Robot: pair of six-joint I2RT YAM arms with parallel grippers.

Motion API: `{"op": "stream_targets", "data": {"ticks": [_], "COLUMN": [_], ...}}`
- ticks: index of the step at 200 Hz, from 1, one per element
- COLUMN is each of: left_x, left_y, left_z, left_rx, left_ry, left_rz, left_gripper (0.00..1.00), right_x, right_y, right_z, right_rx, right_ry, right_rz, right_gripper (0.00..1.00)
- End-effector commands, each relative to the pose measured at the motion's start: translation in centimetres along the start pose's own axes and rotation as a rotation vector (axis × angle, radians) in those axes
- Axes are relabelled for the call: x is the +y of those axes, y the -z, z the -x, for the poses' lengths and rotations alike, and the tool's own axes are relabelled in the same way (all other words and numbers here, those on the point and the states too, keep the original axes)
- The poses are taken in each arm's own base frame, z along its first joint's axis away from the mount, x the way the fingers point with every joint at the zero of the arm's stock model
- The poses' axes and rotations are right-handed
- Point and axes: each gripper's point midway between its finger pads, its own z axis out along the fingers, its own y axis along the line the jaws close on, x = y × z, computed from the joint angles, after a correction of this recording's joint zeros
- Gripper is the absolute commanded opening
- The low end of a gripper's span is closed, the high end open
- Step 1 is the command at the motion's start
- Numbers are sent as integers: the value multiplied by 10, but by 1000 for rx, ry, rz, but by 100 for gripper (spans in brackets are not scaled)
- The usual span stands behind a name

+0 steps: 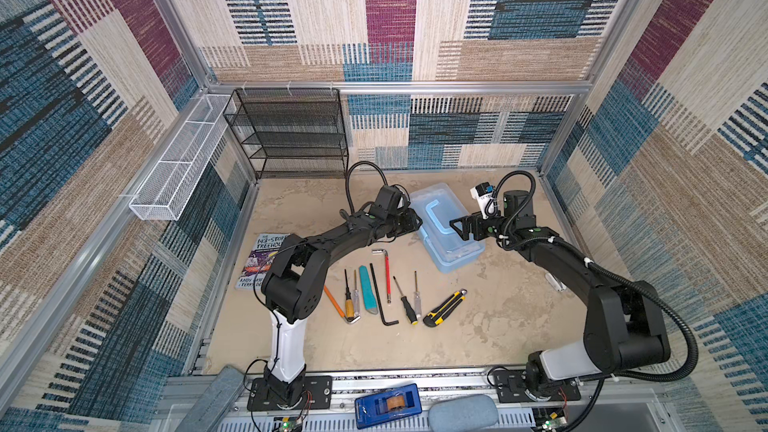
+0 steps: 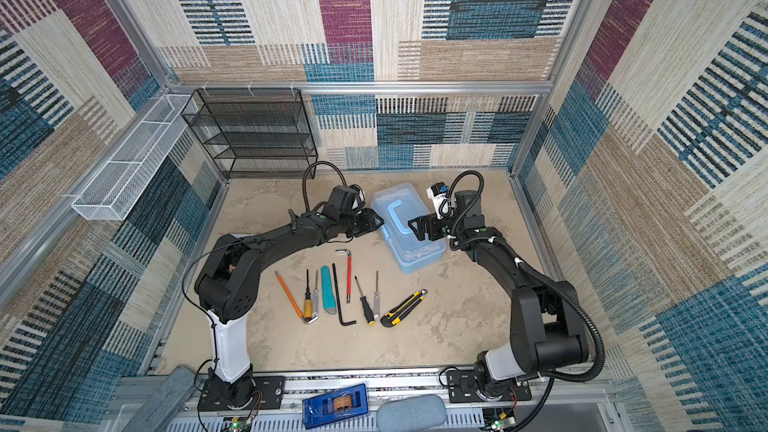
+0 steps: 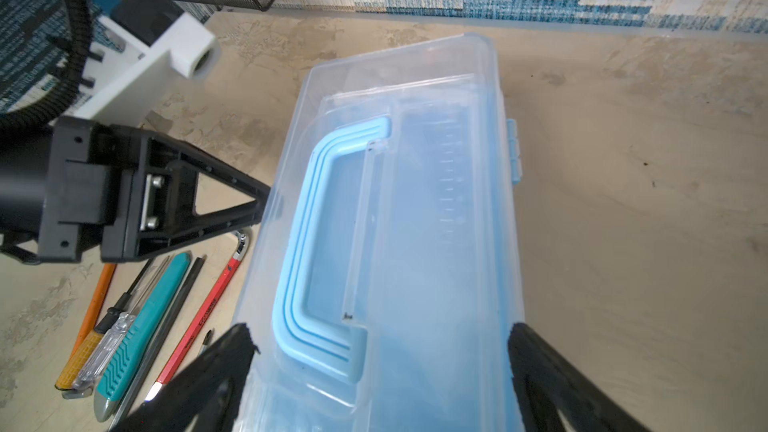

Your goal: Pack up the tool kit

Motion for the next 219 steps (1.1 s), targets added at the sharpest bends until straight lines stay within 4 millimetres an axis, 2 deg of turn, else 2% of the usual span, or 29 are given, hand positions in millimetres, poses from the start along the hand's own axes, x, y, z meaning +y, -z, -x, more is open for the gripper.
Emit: {"op": "stream_targets", "data": {"ticks": [1, 18, 41, 72, 111, 144, 170, 188, 219], "left_x": [-11, -10, 4, 18, 29, 29, 31, 33, 33], "left_y": [-2, 3, 13, 27, 31, 34, 35, 35, 38], "left_z": [2, 2, -8, -23, -35, -34, -36, -37, -38], "left_rx": [13, -1, -7, -24, -17, -21, -14, -14, -17], "left_ry": [10, 15, 26, 53, 85, 85, 86, 95, 96], "left_rz": [-44, -43, -8, 20, 38, 47, 55, 60, 62], "left_gripper": [47, 48, 49, 50, 51, 59, 62, 64, 76], "right_x": [-13, -27, -41, -35, -31, -24, -17, -18, -26], "right_y": [2, 3, 3, -6, -18, -28, -36, -39, -41], "right_z": [5, 8, 17, 24, 23, 20, 14, 8, -1], "right_rx": [-2, 5, 7, 4, 49, 78, 103, 123, 154], "right_ry": [-10, -12, -15, -15, 13, 32, 47, 39, 35], "right_rz": [-78, -159, -234, -184, -144, -119, -108, -123, -162], "right_gripper": [97, 98, 98, 98, 97, 97, 97, 95, 93]}}
